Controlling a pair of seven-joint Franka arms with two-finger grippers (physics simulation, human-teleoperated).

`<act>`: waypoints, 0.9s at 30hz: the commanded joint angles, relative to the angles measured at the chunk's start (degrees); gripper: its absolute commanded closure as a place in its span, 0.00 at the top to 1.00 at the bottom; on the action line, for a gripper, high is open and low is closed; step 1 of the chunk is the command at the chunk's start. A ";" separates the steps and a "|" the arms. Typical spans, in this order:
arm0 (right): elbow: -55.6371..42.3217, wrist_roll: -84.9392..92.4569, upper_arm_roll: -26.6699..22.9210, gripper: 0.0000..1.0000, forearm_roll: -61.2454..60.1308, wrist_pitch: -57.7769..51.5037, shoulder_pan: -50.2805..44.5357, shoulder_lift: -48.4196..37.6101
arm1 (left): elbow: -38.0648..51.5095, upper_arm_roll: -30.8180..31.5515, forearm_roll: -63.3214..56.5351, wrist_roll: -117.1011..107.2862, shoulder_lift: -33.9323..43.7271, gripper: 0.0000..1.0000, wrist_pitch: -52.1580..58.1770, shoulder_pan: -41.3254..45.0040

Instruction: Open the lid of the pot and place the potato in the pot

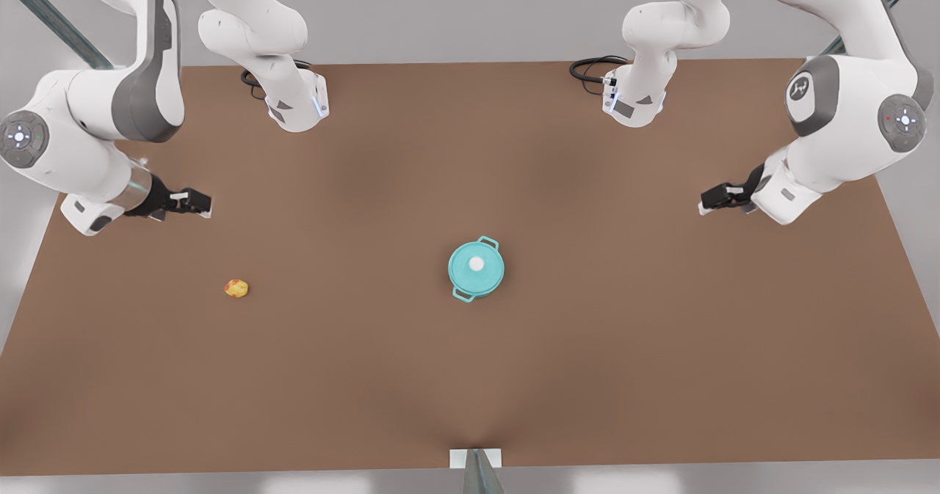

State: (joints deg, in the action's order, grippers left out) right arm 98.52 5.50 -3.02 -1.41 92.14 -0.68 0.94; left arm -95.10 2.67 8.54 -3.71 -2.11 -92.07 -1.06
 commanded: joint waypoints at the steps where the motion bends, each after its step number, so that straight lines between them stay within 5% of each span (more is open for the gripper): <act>1: -0.61 5.75 -0.06 1.00 -0.08 0.41 -0.64 0.38 | 0.18 0.66 -0.71 -4.11 -0.35 1.00 -4.60 2.46; 4: -0.61 5.84 -0.06 1.00 0.01 0.41 -4.15 1.43 | 4.75 3.04 -4.75 -5.42 -5.53 1.00 -5.40 9.48; 10: -0.17 16.20 2.32 1.00 3.25 0.50 -6.97 2.05 | 19.07 3.30 -12.49 -44.71 -24.60 1.00 -9.44 33.66; 14: 0.80 20.34 2.75 0.94 13.72 3.82 -10.84 8.46 | 21.63 3.39 -12.84 -54.29 -33.05 1.00 -15.59 36.56; 20: 9.15 44.95 1.88 1.00 10.73 32.49 -6.09 12.68 | 27.78 3.39 -13.90 -61.15 -42.54 1.00 -22.44 40.87; 27: 9.15 61.74 1.88 1.00 10.38 33.80 -3.02 19.36 | 26.64 3.30 -19.08 -60.71 -47.99 1.00 -31.94 41.84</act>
State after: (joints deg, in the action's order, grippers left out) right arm 107.91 34.70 -1.14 9.23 120.80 -3.72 19.70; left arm -68.24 5.96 -8.16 -43.76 -49.68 -117.77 40.64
